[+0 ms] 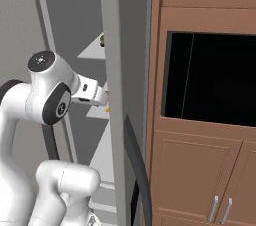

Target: Take the carrot and potato from the second highest rack and move them to the highest rack where the mushroom and kiwi are located, to maximize freezer space. Close the freezer door after rearranging.

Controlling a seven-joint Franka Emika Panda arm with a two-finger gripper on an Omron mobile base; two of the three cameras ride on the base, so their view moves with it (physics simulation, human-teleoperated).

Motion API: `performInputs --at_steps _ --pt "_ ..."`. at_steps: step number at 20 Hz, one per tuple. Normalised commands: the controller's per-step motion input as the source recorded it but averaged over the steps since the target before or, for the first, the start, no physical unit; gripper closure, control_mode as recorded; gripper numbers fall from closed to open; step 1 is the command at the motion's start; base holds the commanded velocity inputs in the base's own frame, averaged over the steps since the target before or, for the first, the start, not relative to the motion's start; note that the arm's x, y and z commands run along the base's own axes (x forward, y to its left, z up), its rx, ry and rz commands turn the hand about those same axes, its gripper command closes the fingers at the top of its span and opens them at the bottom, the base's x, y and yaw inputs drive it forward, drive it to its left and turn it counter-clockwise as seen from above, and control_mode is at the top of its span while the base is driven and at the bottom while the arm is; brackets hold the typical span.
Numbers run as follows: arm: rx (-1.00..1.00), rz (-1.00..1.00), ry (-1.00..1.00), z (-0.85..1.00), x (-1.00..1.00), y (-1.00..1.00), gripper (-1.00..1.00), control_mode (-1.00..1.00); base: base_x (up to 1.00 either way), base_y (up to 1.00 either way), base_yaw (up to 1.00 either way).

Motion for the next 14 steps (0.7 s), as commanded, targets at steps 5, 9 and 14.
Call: performInputs --at_steps 5,9,14 --pt "0.0 0.0 -0.03 -0.18 0.24 -0.42 -1.0 -1.0 0.0 0.0 0.0" --pt "0.02 -0.02 -0.01 -0.28 0.45 -0.27 -1.0 -1.0 0.0 0.0 0.0" --pt "0.08 -0.02 0.0 -0.3 0.51 -0.17 -1.0 -1.0 0.0 0.0 0.0"
